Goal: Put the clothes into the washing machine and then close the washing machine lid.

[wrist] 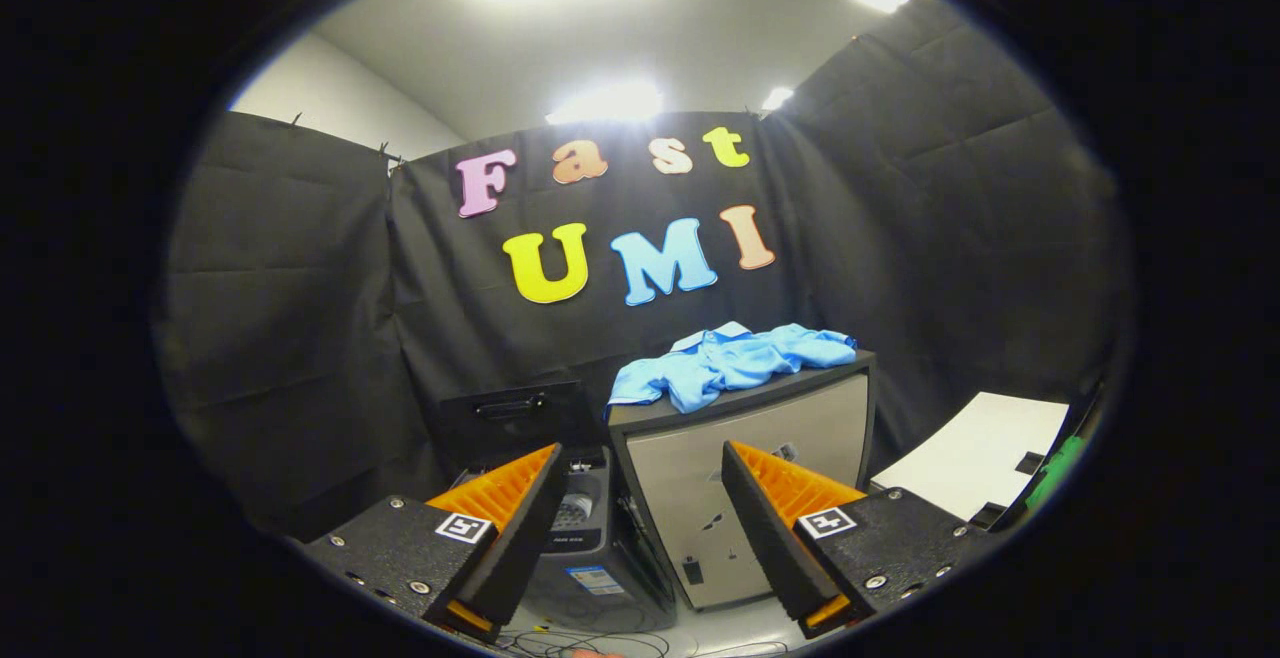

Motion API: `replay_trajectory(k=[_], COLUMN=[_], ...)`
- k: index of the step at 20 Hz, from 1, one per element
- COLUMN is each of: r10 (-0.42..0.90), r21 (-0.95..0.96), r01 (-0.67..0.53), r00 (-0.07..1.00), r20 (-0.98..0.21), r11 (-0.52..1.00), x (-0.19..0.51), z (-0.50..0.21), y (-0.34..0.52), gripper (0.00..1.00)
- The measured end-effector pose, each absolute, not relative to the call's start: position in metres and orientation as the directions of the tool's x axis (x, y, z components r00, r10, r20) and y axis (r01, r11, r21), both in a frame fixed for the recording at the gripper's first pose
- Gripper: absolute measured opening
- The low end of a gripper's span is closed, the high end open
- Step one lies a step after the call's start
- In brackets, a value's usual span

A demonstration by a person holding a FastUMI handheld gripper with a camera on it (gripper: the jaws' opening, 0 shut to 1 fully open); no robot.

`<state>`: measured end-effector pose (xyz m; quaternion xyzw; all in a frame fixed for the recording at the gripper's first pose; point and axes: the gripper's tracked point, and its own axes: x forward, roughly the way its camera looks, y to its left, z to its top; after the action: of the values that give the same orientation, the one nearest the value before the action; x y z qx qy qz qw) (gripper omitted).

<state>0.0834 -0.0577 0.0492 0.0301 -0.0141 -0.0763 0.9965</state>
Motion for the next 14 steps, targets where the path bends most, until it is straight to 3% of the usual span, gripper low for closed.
replay_trajectory(k=[7, 14], r10=[-0.276, -0.292], r21=[0.059, 0.049], r01=[0.276, 0.299], r00=[0.961, 0.949], r20=[-0.011, -0.118], r11=[0.959, 0.953], x=[0.201, 0.307], z=[0.080, 0.087], y=[-0.119, -0.165], gripper=[0.96, 0.96])
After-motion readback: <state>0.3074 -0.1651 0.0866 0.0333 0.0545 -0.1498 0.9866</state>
